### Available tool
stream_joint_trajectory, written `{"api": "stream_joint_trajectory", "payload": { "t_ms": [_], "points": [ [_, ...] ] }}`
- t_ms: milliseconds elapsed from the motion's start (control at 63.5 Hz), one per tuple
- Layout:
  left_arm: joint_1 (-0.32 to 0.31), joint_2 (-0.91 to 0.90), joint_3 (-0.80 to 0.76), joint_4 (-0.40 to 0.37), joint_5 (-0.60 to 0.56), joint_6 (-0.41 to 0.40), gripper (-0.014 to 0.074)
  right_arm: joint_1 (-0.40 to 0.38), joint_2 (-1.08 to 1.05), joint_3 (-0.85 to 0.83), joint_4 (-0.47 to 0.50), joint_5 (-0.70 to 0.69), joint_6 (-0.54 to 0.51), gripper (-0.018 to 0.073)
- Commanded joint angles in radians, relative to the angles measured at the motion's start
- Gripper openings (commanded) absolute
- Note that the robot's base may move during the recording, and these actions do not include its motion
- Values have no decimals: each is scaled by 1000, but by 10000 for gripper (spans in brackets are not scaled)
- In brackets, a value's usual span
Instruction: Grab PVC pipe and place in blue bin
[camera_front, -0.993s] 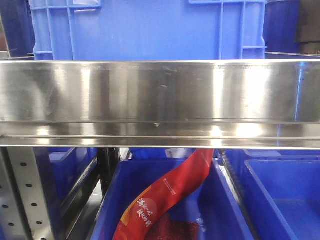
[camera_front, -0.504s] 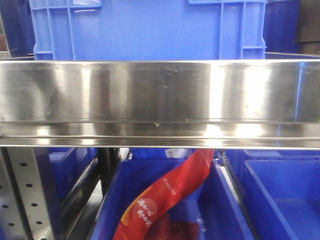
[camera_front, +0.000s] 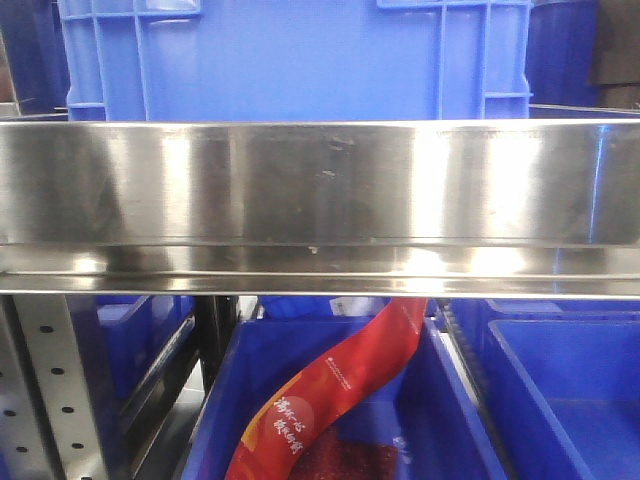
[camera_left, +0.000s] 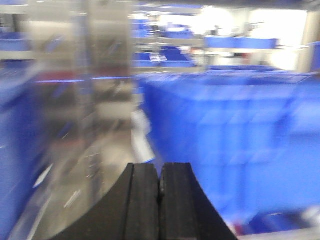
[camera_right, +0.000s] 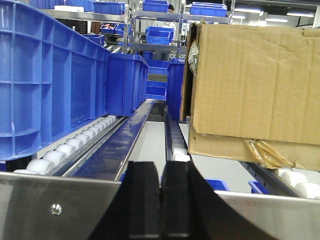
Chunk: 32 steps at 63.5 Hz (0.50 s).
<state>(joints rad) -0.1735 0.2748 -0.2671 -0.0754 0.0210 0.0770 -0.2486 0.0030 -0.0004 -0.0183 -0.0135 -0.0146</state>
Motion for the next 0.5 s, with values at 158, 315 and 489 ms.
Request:
{"api": "stream_joint_trajectory", "payload": {
  "t_ms": [158, 315, 489],
  "points": [
    [59, -231, 236, 39, -56, -2, -111, -6, -3, 0, 5, -20, -3, -163],
    [59, -275, 267, 41, -21, -2, -111, -6, -3, 0, 5, -20, -3, -163],
    [59, -275, 267, 41, -29, -2, -111, -6, -3, 0, 5, -20, -3, -163]
  ]
}}
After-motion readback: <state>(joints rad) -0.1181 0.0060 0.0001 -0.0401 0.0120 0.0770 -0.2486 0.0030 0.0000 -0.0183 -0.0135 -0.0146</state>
